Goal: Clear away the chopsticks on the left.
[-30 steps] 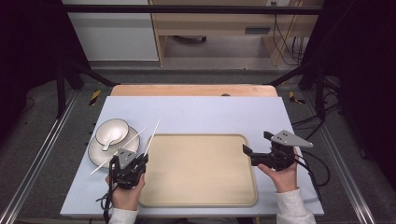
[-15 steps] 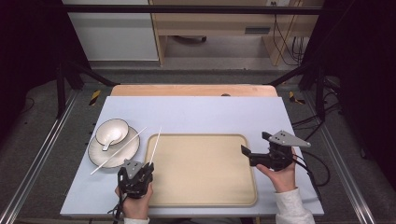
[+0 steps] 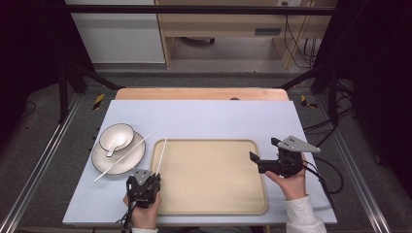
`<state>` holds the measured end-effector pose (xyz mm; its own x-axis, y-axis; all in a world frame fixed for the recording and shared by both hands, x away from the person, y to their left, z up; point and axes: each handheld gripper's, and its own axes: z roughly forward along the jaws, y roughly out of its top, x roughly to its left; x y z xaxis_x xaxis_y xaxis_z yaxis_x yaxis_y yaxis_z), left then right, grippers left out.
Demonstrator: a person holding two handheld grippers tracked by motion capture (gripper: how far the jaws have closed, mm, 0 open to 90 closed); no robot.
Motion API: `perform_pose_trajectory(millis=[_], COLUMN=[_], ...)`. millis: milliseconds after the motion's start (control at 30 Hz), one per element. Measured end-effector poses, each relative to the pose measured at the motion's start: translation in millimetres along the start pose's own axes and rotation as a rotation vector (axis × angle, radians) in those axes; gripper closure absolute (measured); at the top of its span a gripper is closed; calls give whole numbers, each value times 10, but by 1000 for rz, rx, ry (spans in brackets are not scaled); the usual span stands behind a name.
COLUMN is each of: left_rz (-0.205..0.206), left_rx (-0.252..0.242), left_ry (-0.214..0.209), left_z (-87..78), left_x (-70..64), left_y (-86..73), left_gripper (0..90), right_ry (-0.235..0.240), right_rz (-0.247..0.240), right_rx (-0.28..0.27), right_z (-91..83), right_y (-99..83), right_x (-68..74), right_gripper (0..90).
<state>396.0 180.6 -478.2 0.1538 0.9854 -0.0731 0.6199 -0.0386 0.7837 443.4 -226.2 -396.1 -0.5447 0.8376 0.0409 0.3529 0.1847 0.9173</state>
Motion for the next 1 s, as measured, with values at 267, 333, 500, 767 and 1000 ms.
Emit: perform_pose_trajectory(millis=[267,333,500,767,1000], left_rz=[1,7,8,10,44], left_rx=[22,27,30,45,15], left_ry=[-1,0,2,-4,-37], left_z=[36,34,39,45,-44], left_x=[7,9,3,3,66], left_y=[-17,-16,-6,23,144], left_gripper=[843,842,840,818,690], right_ry=[-3,-2,-1,1,0], right_rz=[-1,-2,-2,-4,-2], right_rx=[6,7,7,11,7], right_z=[15,16,18,21,11], right_y=[-7,-7,-8,-9,-5], right_x=[5,6,6,8,3], right_gripper=[64,64,64,64,63])
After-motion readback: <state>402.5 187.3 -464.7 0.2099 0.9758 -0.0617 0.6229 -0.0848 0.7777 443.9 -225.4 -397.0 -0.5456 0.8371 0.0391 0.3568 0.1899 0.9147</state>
